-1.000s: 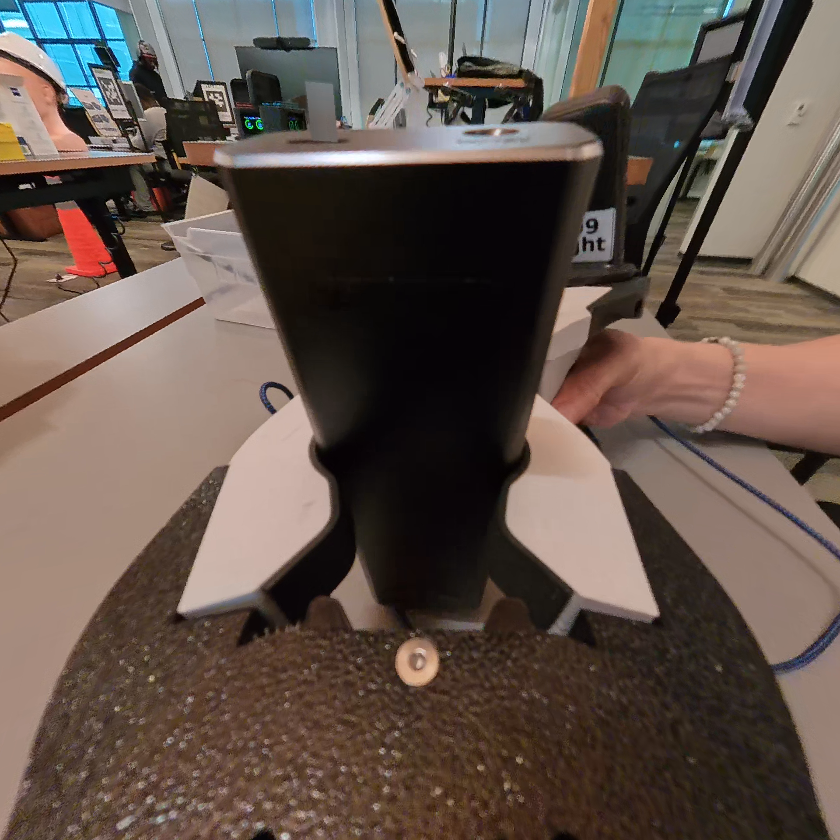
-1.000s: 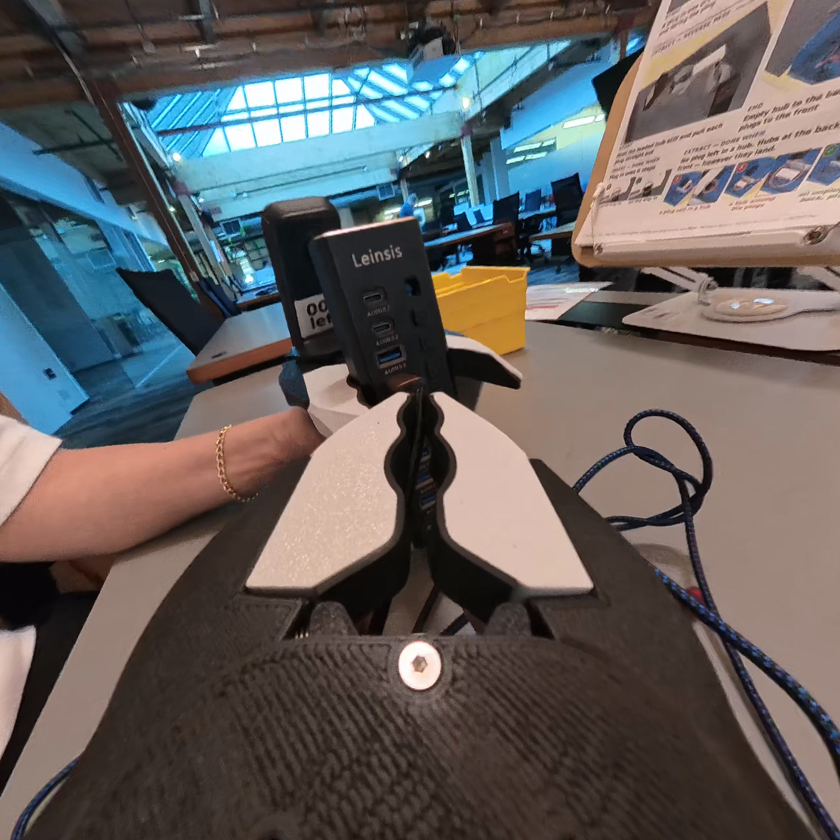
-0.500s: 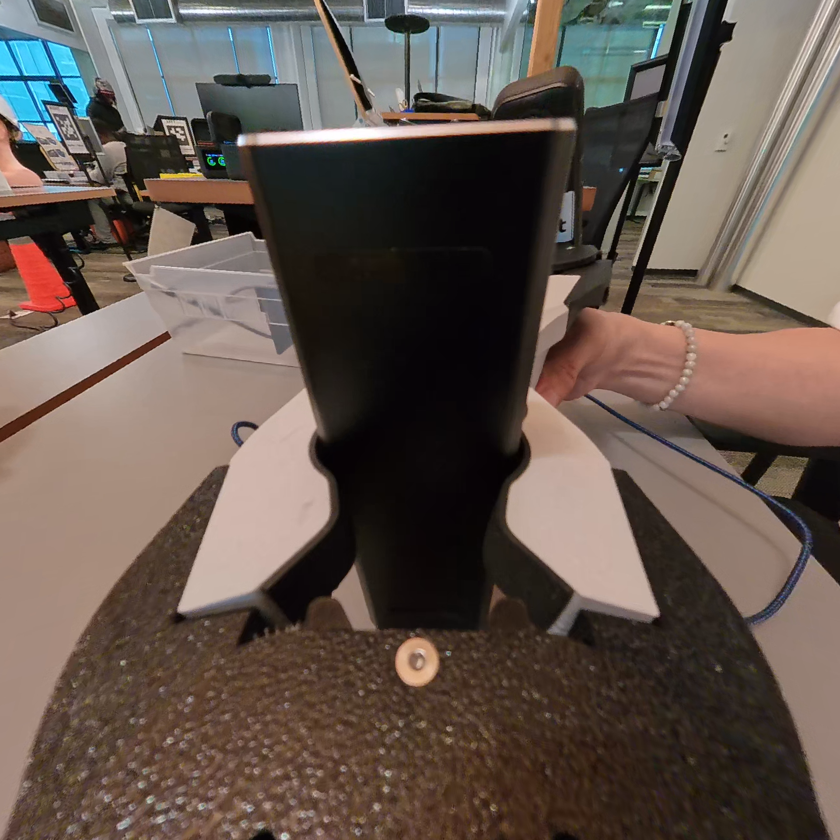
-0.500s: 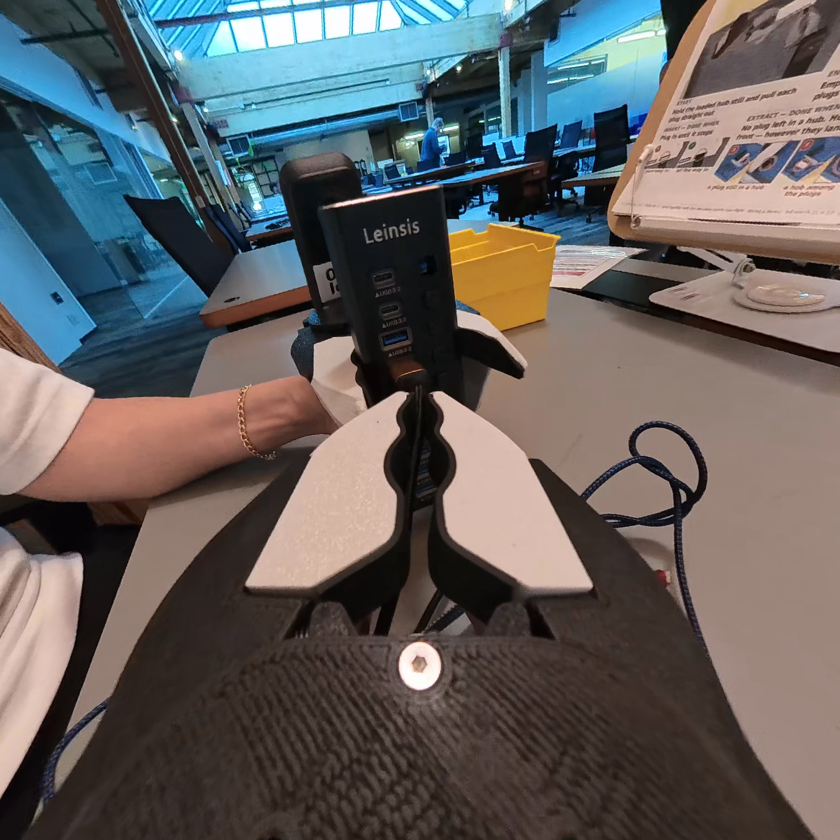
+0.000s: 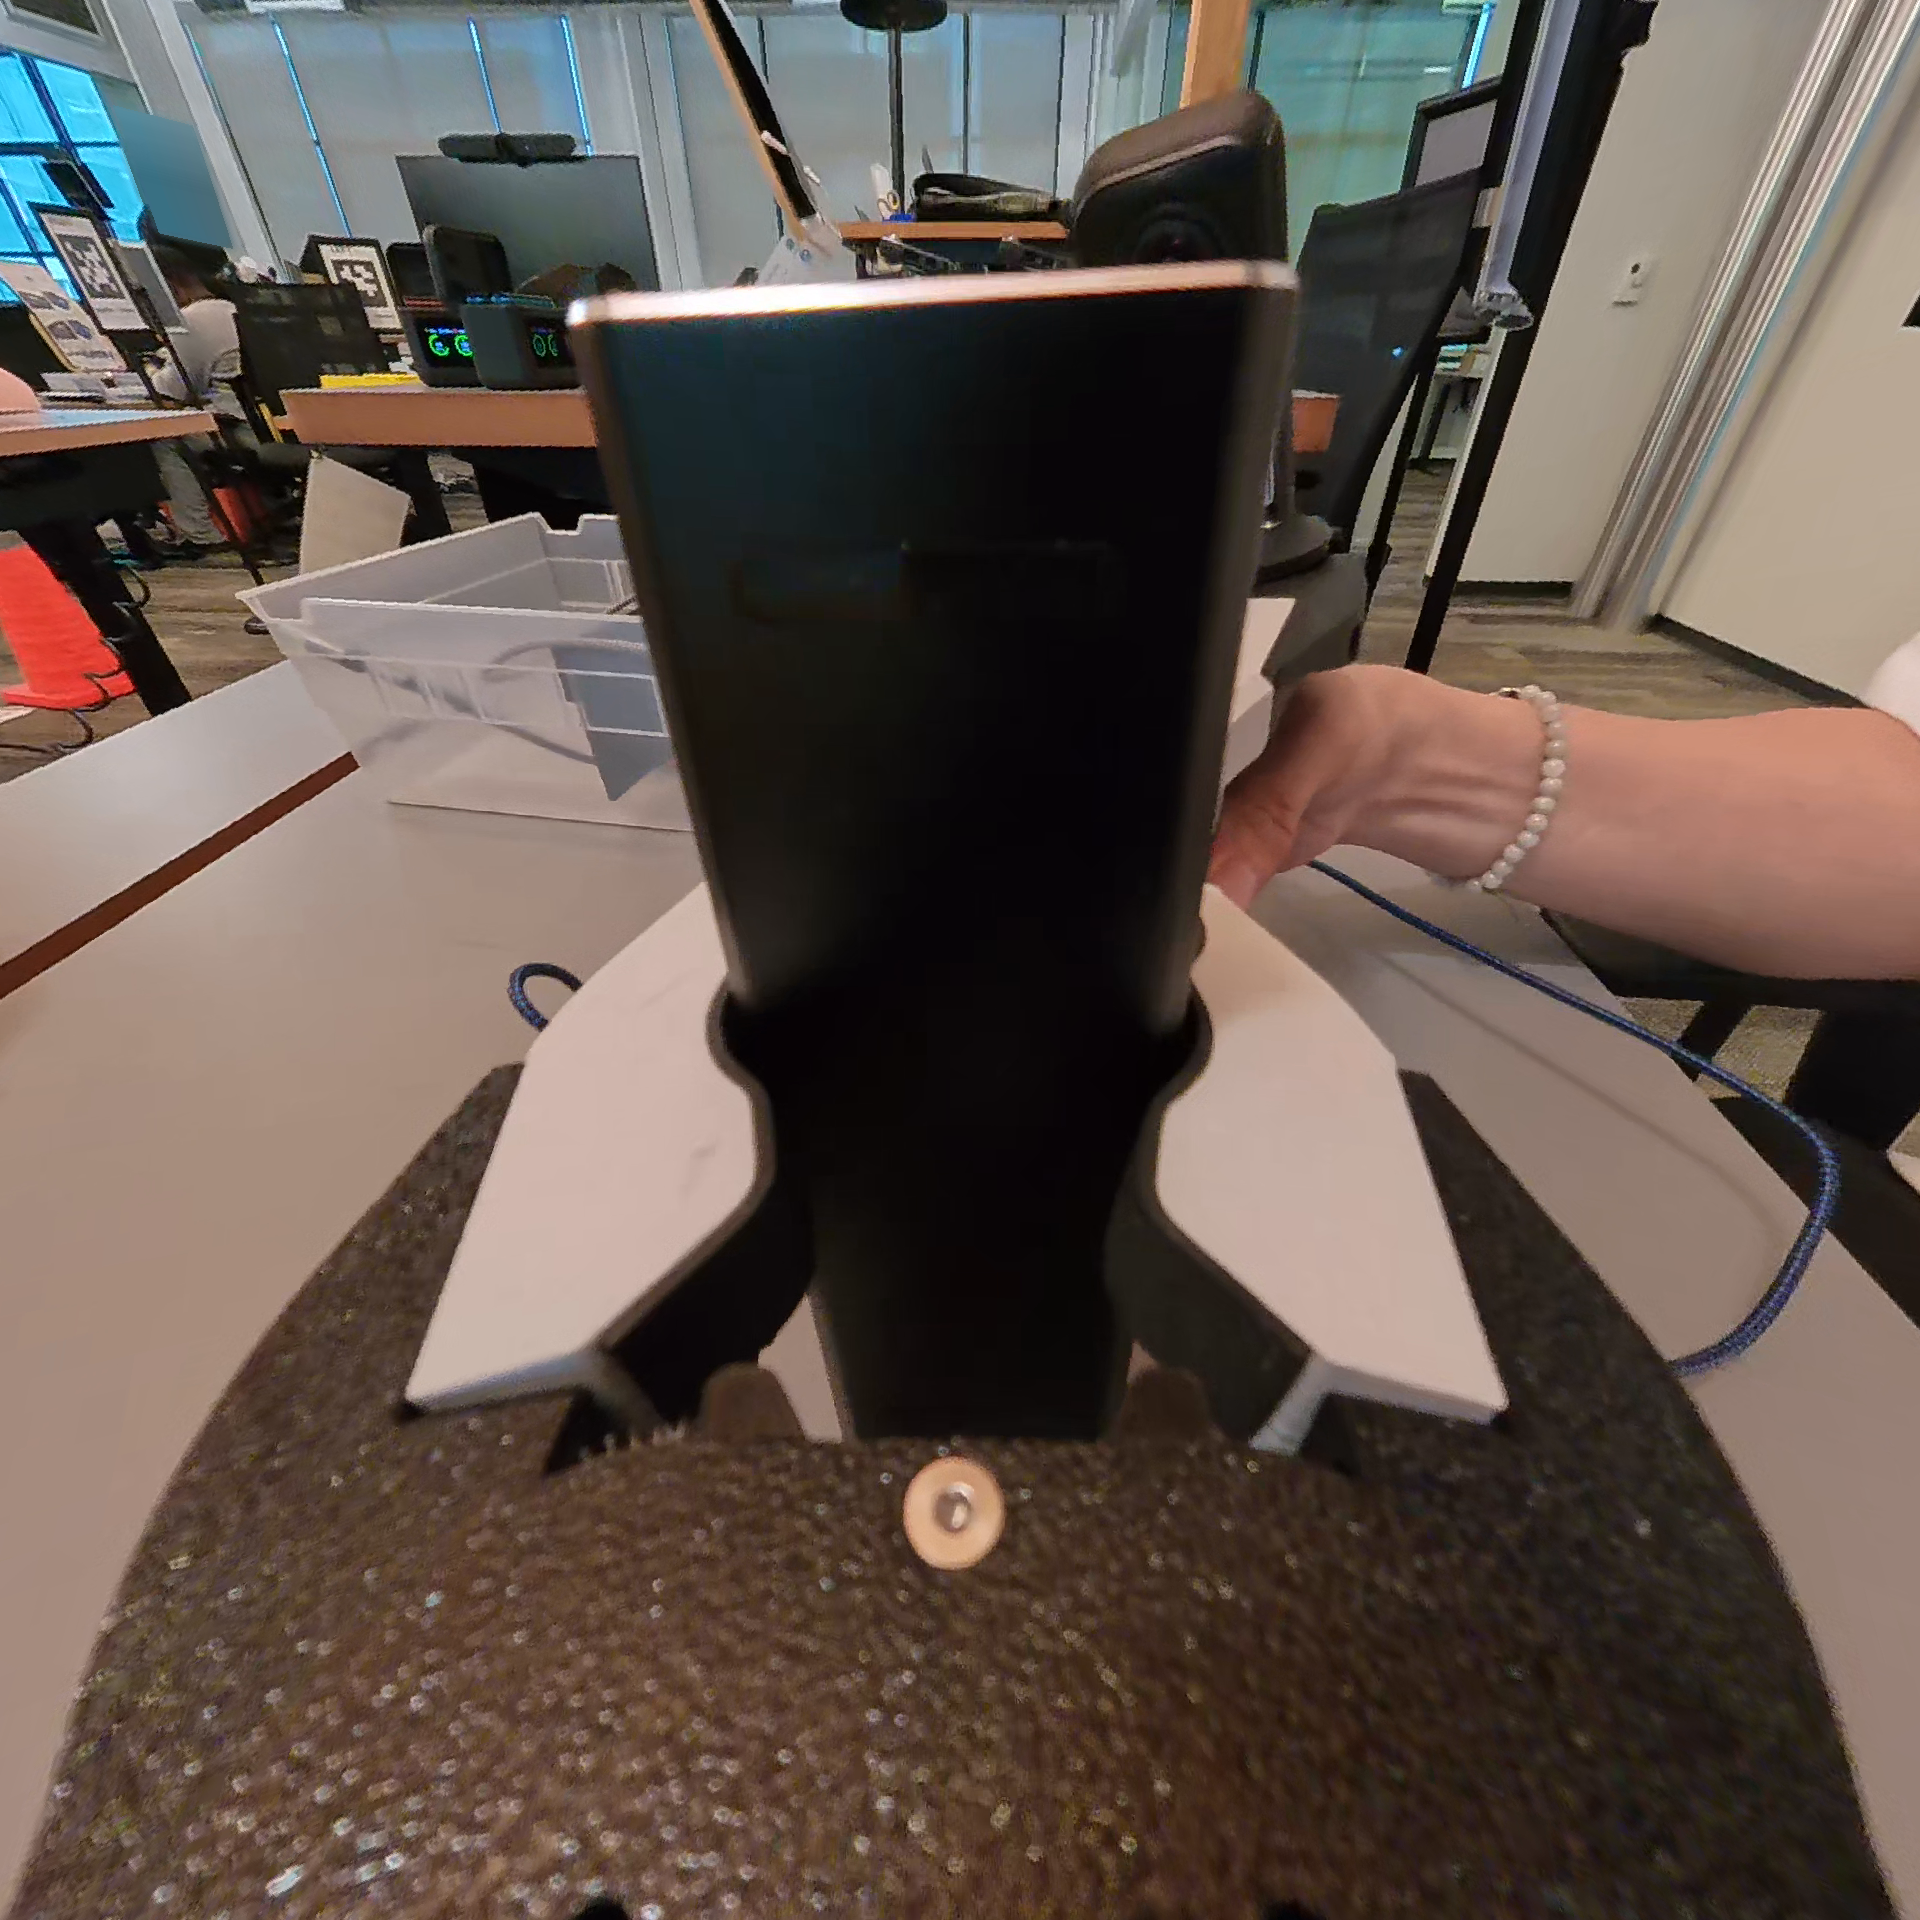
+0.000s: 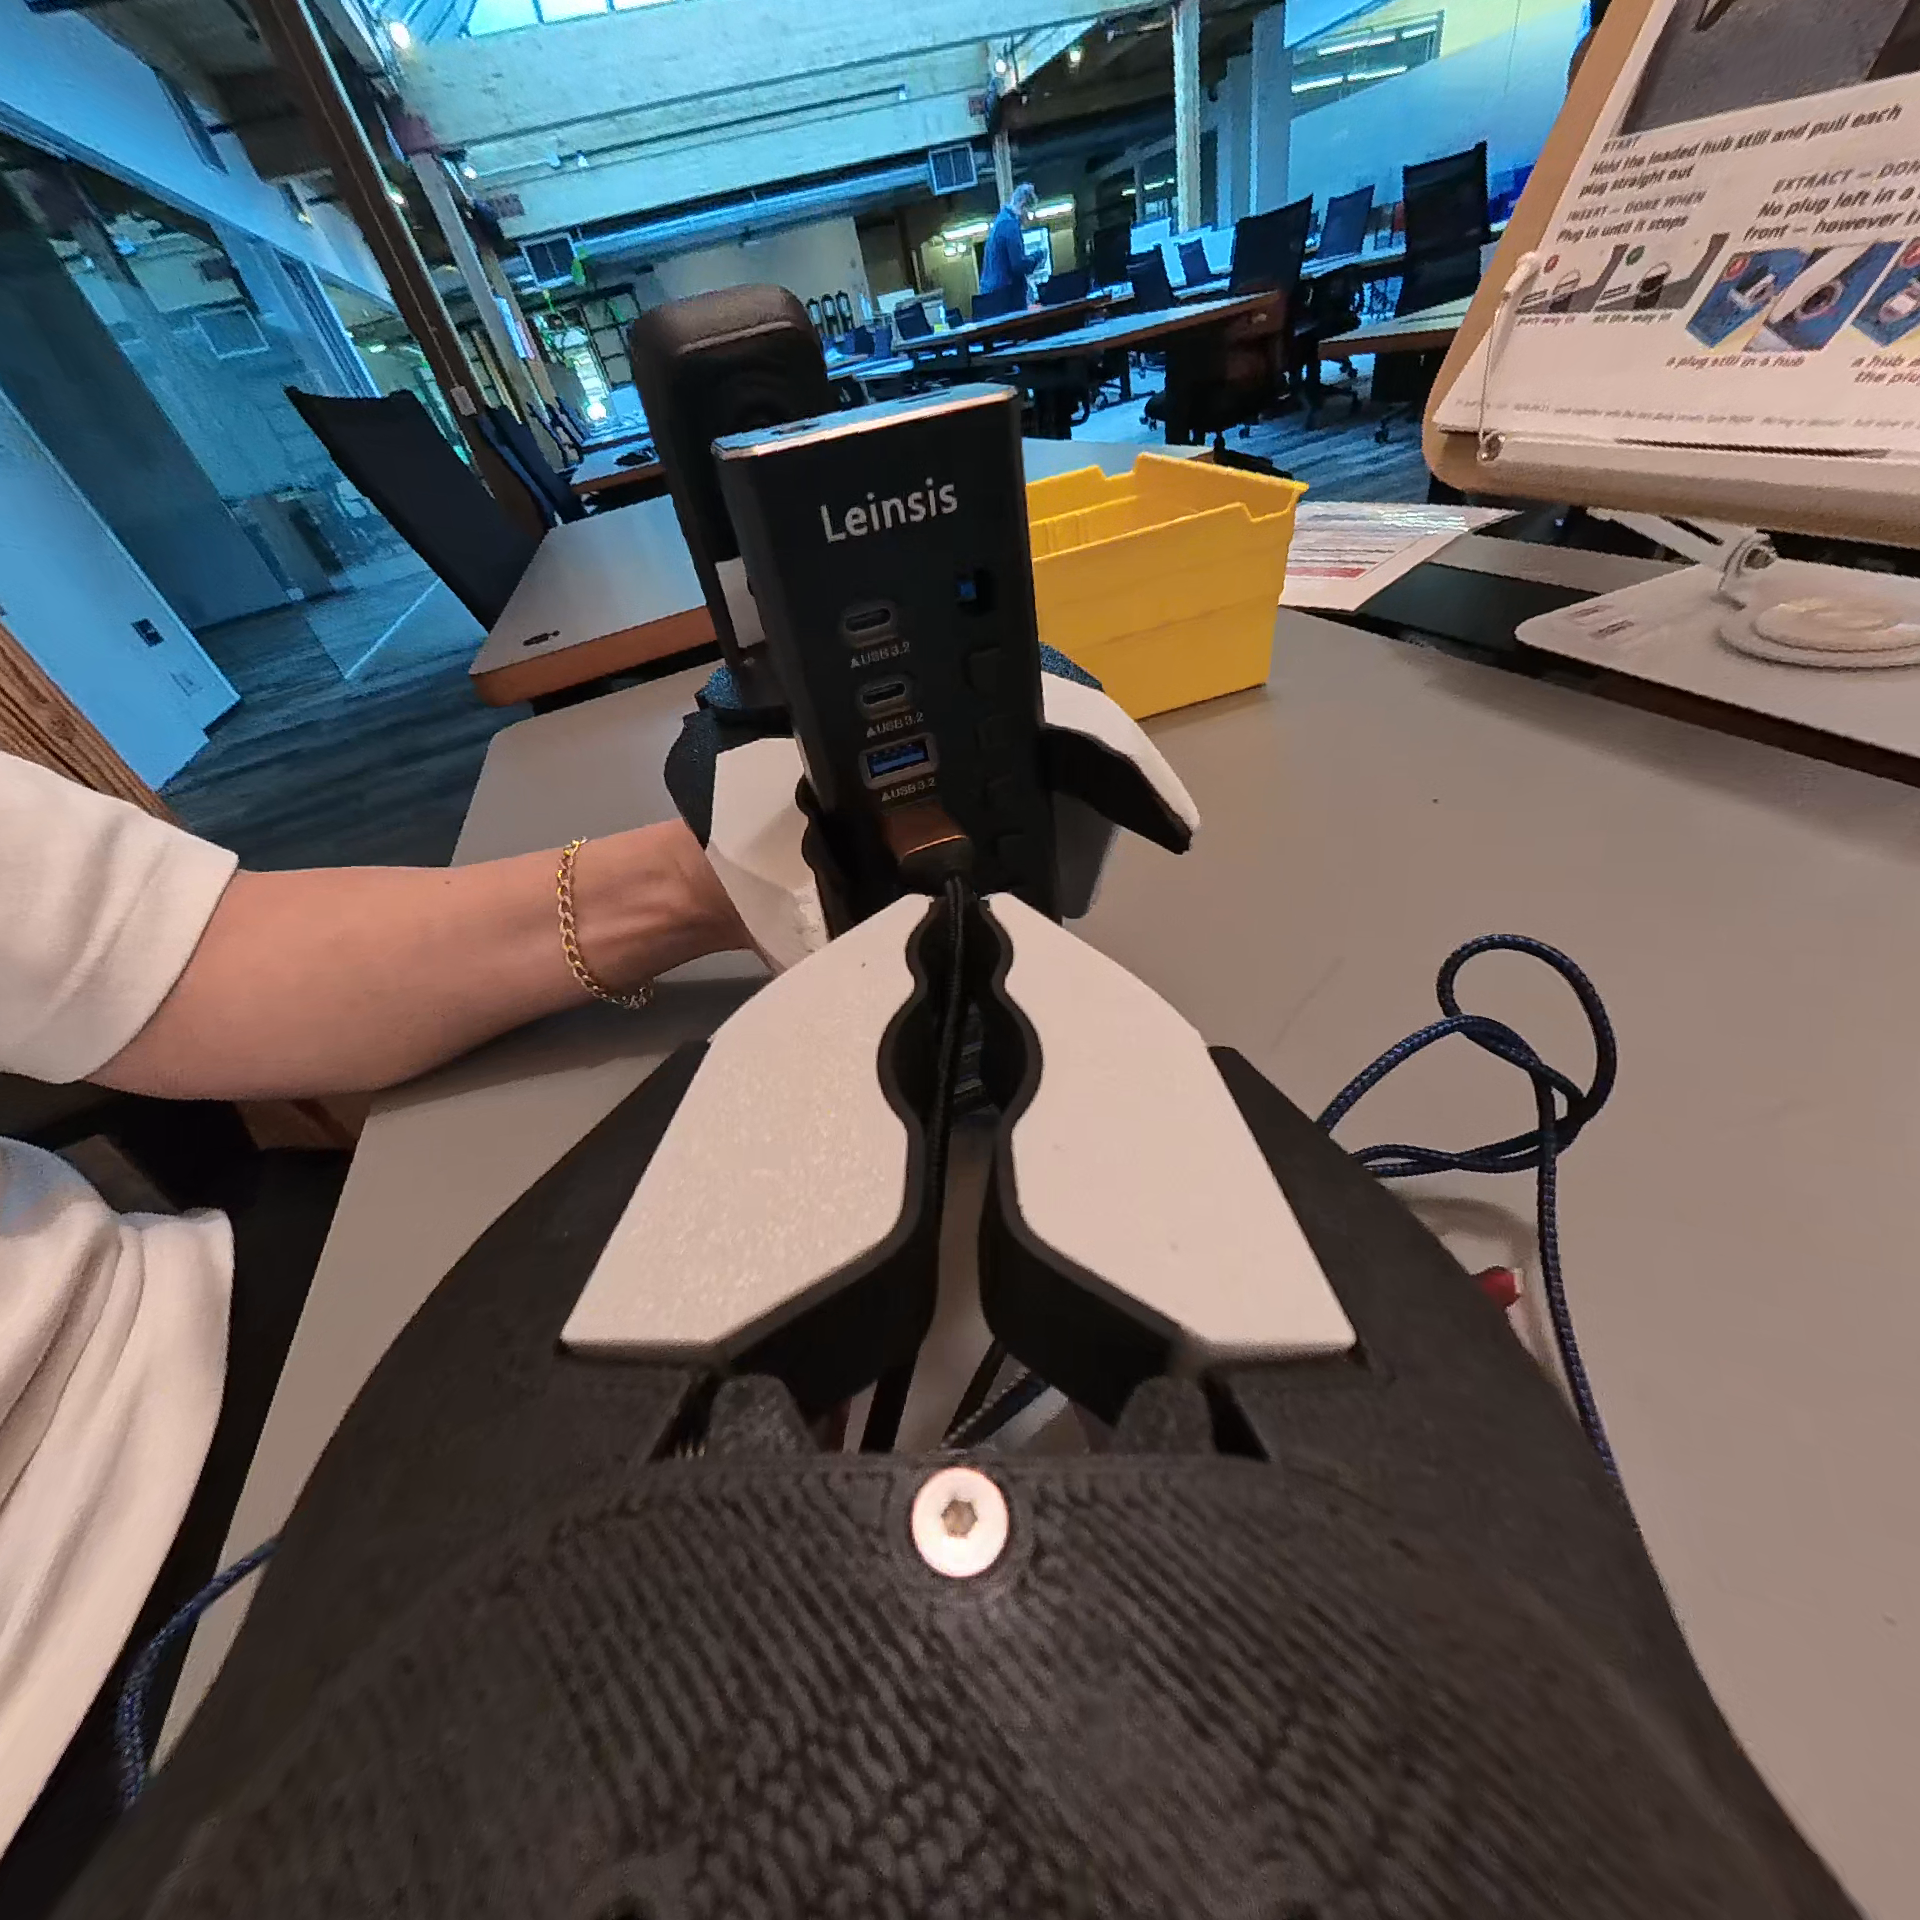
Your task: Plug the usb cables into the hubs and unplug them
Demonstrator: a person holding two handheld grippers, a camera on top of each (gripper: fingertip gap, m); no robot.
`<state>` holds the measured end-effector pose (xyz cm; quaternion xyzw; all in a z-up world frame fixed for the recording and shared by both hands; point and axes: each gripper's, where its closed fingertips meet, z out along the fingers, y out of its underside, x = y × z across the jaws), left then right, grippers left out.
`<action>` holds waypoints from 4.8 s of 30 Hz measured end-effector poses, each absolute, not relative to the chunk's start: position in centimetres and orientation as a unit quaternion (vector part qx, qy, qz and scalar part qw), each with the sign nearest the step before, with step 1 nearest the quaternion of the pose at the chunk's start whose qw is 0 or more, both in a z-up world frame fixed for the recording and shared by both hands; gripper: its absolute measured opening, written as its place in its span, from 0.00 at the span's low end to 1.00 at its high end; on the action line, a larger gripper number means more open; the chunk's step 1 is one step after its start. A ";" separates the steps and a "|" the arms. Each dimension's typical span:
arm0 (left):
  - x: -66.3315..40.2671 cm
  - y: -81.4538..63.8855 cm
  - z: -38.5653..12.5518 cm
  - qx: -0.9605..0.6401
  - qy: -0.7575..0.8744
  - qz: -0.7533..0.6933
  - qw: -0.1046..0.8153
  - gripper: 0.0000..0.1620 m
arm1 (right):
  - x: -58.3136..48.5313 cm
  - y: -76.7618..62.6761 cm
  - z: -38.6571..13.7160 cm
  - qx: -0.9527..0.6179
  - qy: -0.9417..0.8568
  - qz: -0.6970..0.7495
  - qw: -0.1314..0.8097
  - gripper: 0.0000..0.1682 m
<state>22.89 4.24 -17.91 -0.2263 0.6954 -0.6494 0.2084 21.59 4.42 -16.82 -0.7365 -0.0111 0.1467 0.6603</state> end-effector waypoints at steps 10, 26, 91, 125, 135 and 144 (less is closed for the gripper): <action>22.8 4.4 -17.8 -0.221 0.692 -0.656 0.207 0.45 | 21.3 4.5 -16.6 -0.755 -0.018 0.123 0.644 0.03; 22.6 4.8 -17.2 -0.216 0.695 -0.649 0.223 0.45 | 21.4 4.6 -16.9 -0.782 -0.037 0.088 0.615 0.03; 22.7 11.6 -14.6 -0.267 0.556 -0.753 0.229 0.44 | 42.4 -9.5 -8.4 -0.821 0.062 -0.243 0.513 0.20; 20.1 4.7 -16.0 -0.141 0.643 -0.733 0.170 0.44 | 18.5 7.1 -17.3 -0.756 -0.127 0.105 0.633 0.15; 20.1 4.6 -16.0 -0.139 0.639 -0.738 0.167 0.44 | 18.2 8.2 -17.9 -0.746 -0.136 0.078 0.647 0.14; 20.2 5.4 -15.4 -0.143 0.619 -0.752 0.174 0.44 | 17.8 8.8 -17.2 -0.723 -0.113 0.103 0.674 0.09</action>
